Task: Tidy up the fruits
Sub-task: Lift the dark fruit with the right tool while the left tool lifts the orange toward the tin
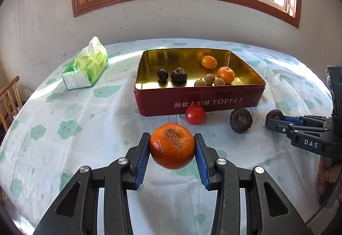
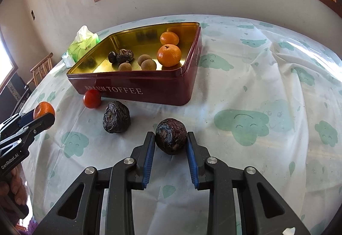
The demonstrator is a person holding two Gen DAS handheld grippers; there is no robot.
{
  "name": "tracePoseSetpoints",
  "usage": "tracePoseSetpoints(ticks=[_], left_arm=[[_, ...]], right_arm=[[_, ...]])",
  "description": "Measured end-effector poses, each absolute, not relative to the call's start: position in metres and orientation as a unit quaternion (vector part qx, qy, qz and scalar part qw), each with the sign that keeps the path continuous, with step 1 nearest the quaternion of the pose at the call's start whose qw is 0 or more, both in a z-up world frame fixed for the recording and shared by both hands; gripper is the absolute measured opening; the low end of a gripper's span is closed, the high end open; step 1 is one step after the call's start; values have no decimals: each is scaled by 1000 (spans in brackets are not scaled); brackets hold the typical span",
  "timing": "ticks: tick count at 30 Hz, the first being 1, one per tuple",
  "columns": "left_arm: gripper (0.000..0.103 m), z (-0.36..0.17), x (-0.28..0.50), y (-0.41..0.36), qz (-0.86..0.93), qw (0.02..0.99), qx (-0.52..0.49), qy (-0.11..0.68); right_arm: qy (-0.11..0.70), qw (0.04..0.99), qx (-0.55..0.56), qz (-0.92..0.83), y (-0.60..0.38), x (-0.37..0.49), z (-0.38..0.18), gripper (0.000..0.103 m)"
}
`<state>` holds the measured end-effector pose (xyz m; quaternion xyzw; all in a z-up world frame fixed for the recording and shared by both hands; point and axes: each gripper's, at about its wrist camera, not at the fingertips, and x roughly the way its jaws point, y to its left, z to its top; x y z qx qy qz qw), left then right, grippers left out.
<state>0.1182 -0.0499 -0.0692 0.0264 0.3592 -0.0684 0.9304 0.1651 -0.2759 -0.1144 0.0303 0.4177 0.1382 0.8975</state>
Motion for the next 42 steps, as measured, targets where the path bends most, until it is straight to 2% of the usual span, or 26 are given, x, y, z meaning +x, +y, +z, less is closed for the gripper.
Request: tracePoseSetpoints(ticks=[17,42], left_arm=[[42,-73,119,-39,-67,929,13,362],[42,-71,123,-33,-62,931,1,359]], right_arm=[[381,901,89,190,-262,120,-87,26],[354,917,-9,184,-219,139,-51,26]])
